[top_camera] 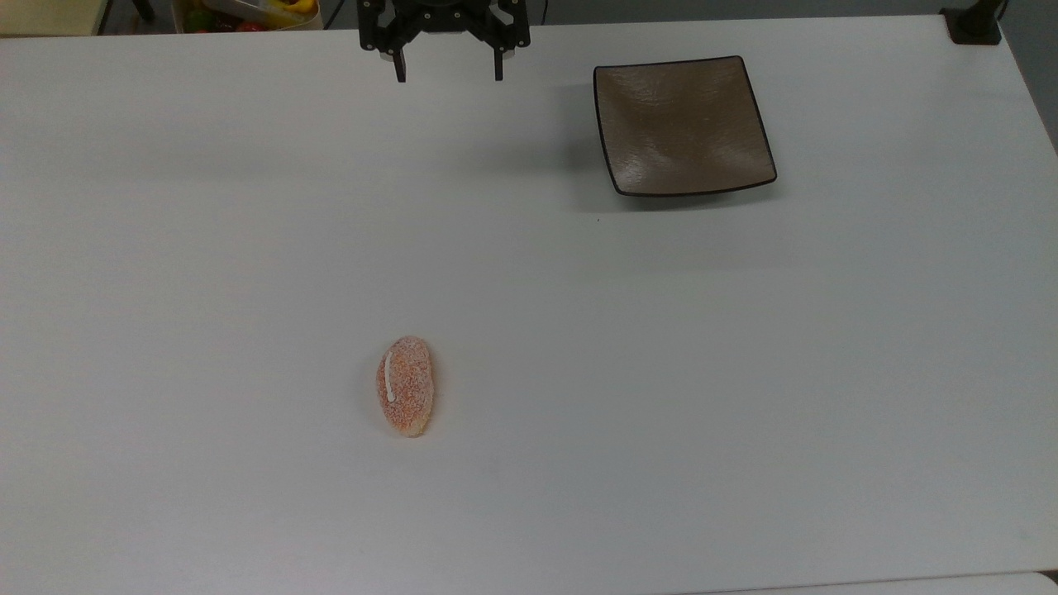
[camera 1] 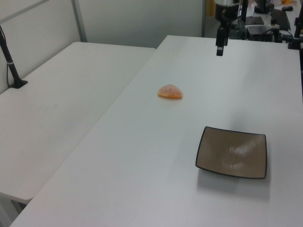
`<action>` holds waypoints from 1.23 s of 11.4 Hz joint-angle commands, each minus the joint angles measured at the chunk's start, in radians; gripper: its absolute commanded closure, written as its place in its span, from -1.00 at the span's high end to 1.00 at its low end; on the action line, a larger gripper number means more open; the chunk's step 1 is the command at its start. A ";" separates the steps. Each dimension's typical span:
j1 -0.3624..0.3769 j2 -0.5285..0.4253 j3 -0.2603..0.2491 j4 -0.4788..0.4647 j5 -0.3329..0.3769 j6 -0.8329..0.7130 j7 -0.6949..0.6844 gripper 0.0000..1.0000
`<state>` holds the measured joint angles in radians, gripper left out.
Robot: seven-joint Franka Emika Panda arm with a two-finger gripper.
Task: Bread is placed on a ceramic plate
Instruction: 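Move the open gripper over the bread roll and lower it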
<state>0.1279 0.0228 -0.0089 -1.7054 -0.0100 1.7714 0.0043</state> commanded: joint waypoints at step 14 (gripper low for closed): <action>-0.067 0.477 -0.025 0.211 -0.042 0.680 -0.030 1.00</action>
<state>0.0535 0.4439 -0.0210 -1.5331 -0.0443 2.4246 -0.0024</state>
